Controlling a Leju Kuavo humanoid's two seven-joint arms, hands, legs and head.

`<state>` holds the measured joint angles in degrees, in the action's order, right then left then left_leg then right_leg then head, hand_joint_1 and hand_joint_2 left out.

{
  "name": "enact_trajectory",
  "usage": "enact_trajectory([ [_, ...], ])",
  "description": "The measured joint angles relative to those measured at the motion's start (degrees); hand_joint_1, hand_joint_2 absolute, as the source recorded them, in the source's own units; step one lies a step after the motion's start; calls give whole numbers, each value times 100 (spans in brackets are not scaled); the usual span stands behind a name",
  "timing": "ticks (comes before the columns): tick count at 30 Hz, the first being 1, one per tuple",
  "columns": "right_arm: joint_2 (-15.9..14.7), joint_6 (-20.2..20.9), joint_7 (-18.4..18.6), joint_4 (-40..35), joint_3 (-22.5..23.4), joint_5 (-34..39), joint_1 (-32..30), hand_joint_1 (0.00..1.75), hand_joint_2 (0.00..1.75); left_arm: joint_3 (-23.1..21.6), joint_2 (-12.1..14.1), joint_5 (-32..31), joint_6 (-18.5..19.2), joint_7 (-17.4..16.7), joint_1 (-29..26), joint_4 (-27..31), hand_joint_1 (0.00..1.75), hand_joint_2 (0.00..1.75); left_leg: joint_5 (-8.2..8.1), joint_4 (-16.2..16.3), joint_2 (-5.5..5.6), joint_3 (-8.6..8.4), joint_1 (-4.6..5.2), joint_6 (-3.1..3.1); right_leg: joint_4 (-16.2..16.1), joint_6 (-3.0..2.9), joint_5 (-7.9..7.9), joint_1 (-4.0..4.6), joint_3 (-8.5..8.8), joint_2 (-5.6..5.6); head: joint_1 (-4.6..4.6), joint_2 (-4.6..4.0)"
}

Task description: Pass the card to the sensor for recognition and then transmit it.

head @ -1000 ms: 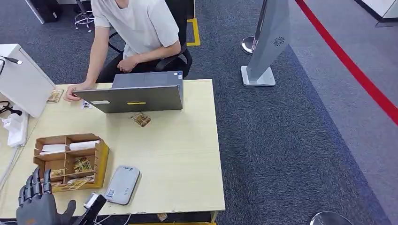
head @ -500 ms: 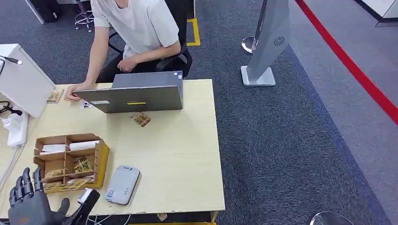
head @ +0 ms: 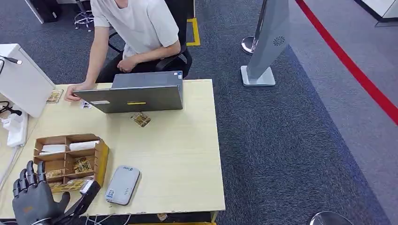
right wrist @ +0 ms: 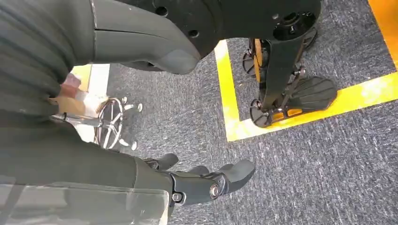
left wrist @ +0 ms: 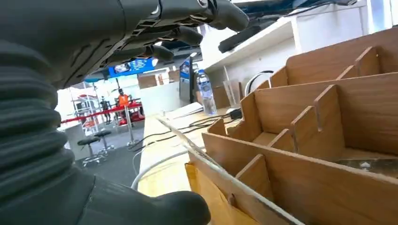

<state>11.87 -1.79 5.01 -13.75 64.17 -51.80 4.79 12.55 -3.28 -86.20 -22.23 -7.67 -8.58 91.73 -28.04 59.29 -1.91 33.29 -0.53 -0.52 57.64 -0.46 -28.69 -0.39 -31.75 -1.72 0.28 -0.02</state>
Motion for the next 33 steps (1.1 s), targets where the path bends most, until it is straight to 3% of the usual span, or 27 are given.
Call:
enact_trajectory([
  [27, 0, -2, 7, 0, 0, -87, 10, 0, 175, -232, 87, 0, 70, -24, 71, -256, 0, 175, 0, 0, -2, 0, -1, 0, 0, 0, 0, 0, -1, 2, -2, 0],
  [33, 0, 11, 11, 0, 0, -94, 11, 0, 175, -483, 118, 0, 101, -101, 95, -304, 0, 175, 0, 0, -1, 0, -1, 0, 0, 0, 0, 0, -1, 1, -2, 0],
])
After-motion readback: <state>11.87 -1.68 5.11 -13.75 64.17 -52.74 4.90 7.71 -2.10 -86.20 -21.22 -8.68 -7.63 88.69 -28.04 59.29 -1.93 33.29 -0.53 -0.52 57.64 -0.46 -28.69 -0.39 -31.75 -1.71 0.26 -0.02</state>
